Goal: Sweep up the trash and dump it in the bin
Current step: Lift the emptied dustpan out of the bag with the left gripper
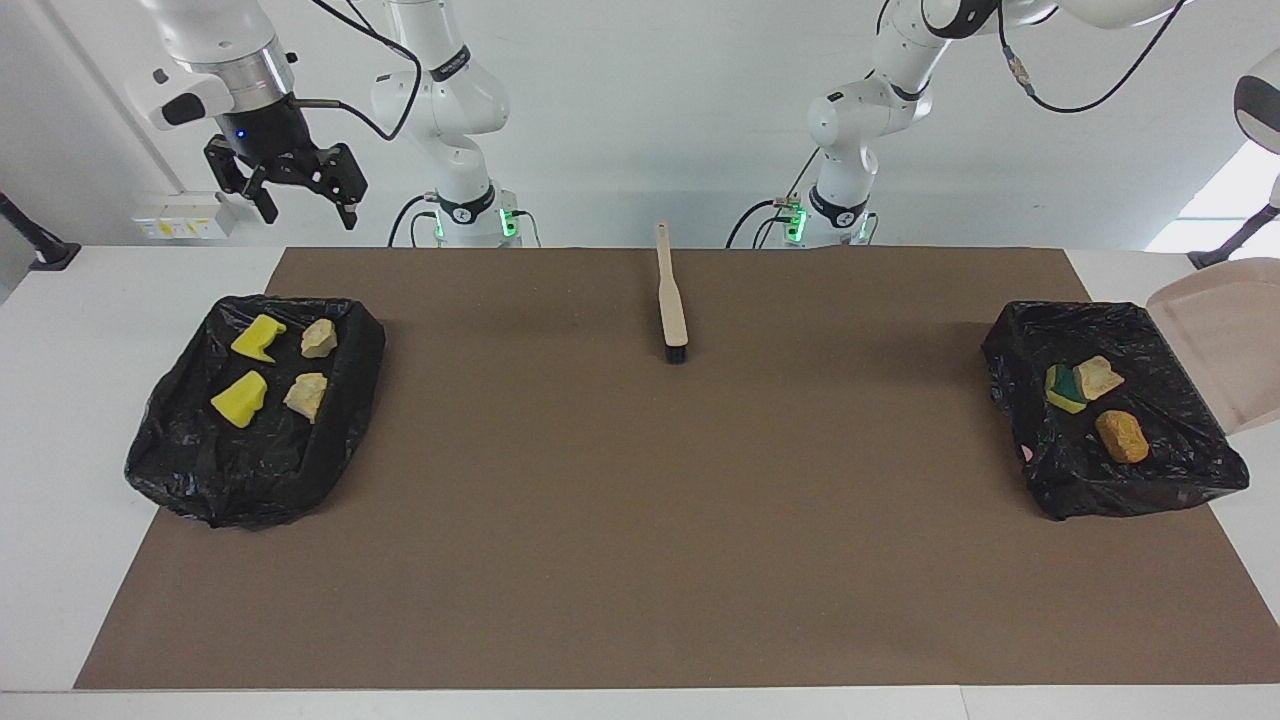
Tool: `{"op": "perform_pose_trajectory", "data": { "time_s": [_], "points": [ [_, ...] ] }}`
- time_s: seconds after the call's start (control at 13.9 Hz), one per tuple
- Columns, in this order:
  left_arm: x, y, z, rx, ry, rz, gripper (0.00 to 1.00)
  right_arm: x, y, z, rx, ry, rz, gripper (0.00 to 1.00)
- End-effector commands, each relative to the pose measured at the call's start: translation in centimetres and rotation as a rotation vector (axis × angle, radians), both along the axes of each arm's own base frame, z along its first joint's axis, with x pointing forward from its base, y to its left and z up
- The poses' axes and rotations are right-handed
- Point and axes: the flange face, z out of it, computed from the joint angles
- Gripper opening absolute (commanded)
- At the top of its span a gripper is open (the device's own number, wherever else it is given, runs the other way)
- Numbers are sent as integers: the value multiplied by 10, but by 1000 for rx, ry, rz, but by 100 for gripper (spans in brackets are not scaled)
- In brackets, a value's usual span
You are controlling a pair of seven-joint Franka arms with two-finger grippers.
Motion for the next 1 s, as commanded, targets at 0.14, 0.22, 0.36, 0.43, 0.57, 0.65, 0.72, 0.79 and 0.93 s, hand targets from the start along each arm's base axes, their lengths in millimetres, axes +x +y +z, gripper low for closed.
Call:
{"op": "perform_pose_trajectory", "data": {
  "time_s": [0.14,0.22,0.36,0.43,0.57,0.65,0.72,0.79,0.93],
  "points": [
    [-30,-28,23,-224,-106,147,0,-14,-2,-5,68,9,-53,100],
    [-36,-34,17,-284,-131,218,0,-15,-2,-5,67,15,-54,100],
    [-46,-50,5,-396,-175,376,0,-13,-4,-3,62,9,-54,100],
    [-49,-72,-2,-446,-196,470,0,-12,-3,-2,62,8,-51,100],
    [-62,-114,-19,-497,-274,695,0,-12,2,-2,62,8,-40,100],
    [-66,-143,-28,-508,-309,790,0,-12,4,-2,62,8,-37,100],
    [-75,-179,-40,-509,-347,887,0,-12,4,-2,62,8,-35,100],
    [-81,-207,-48,-508,-385,937,0,-12,4,-2,62,8,-35,100],
    [-83,-261,-67,-510,-431,989,0,-12,4,-2,62,8,-35,100]
  ]
}}
